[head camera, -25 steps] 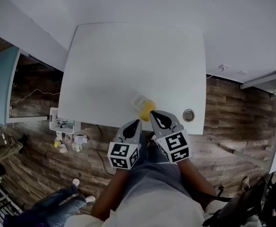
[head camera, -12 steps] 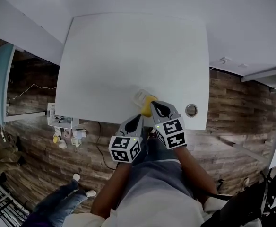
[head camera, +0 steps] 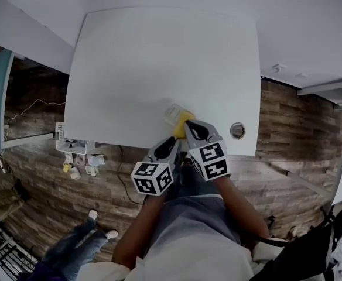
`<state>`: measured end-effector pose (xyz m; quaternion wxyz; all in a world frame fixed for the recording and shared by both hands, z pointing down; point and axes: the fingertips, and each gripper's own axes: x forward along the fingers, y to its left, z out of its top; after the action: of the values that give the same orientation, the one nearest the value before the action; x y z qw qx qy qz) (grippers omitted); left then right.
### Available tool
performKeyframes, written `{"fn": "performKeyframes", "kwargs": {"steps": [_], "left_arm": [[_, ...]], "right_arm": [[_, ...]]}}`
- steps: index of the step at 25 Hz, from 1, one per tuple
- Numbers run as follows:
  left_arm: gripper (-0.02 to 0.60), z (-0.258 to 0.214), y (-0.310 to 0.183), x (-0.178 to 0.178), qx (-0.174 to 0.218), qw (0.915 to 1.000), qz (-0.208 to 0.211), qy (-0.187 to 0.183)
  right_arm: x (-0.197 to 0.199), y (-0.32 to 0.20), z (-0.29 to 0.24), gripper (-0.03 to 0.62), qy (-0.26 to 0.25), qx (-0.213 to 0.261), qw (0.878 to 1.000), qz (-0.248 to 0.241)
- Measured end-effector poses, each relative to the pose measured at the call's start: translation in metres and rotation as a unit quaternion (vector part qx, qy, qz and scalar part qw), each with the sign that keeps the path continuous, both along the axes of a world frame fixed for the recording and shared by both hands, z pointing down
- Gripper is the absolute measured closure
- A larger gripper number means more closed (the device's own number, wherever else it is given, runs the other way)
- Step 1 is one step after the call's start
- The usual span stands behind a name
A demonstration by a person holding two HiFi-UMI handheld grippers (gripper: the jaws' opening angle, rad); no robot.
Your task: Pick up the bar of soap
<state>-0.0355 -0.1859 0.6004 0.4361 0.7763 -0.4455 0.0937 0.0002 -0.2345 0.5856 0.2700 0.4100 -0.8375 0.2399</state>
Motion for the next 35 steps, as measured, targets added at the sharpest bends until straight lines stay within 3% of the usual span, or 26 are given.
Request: {"fn": "performKeyframes", "kwargs": {"steps": [3,11,27,35], "left_arm": [[0.494,0.002,-0.001,0.003,-0.005,0.9999,-0.001,0.012],[0.457,-0.001,-0.006,0.004,-0.020,0.9955,-0.027,0.088],[0.416,0.008,-0.017,0.008,-0.048,0.9825,-0.053,0.172],[0.414,0.013,-0.024,0.011,-0.055,0.9714,-0.061,0.223]], "right_arm": [[-0.002,0.002,0.003,0.592,0.001,-0.004,1.000,-0.002],[-0.002,0.002,0.004,0.592,-0.010,-0.001,1.000,0.006],[-0.003,0.000,0.005,0.592,-0.048,-0.019,0.998,0.021],[-0.005,-0.006,0.007,0.592,-0.103,-0.055,0.993,0.027]]}}
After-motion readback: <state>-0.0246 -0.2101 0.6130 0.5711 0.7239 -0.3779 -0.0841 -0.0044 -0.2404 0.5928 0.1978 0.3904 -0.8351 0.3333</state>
